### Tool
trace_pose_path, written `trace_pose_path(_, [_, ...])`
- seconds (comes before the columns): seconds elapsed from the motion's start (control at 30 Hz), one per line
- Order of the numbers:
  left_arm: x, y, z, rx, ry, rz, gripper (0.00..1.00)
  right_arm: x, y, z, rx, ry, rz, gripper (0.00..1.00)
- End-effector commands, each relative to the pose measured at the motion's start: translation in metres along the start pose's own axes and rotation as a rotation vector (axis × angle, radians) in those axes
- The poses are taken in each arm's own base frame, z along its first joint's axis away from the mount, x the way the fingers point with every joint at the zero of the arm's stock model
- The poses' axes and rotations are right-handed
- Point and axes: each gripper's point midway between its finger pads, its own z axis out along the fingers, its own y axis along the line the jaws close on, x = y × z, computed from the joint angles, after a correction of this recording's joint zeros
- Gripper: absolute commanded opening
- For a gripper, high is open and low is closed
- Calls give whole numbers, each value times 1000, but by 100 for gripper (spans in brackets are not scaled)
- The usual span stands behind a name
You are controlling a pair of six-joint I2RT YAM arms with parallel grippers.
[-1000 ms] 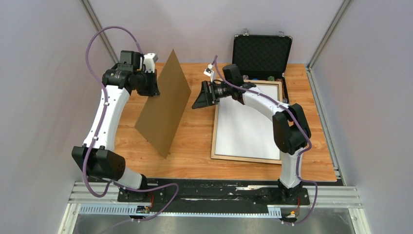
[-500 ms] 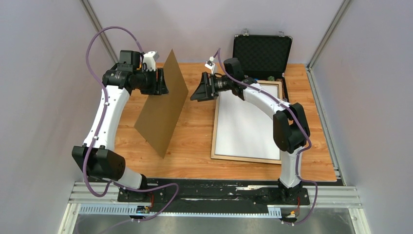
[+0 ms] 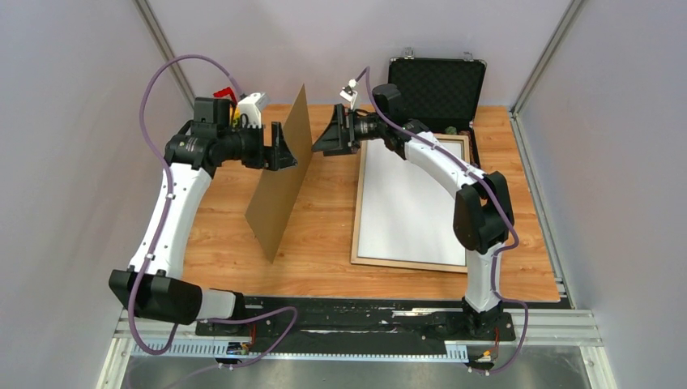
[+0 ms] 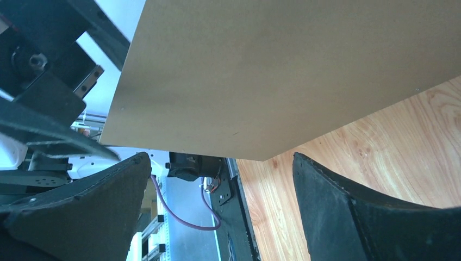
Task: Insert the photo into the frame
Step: Turn over the photo frame item at the center of the board.
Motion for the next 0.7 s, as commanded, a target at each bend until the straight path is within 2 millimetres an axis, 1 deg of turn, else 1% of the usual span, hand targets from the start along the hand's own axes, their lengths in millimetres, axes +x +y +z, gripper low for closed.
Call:
trace_pose_path(0.0, [-2, -34, -11, 135, -49, 54, 92, -16, 25, -1, -15, -41, -24, 100])
trace_pose_path(0.13, [5, -46, -15, 195, -43, 76, 95, -13, 30, 1, -19, -37, -22, 100])
trace_pose_path(0.27, [5, -53, -20, 214, -54, 91, 97, -6, 39, 3, -30, -32, -11, 100])
trace_pose_path(0.43, [3, -54, -25, 203, -67, 104, 98, -2, 53, -4, -53, -43, -4, 100])
trace_pose_path(0.67, [3, -47, -23, 164, -69, 108, 99, 7, 52, -8, -51, -48, -3, 100])
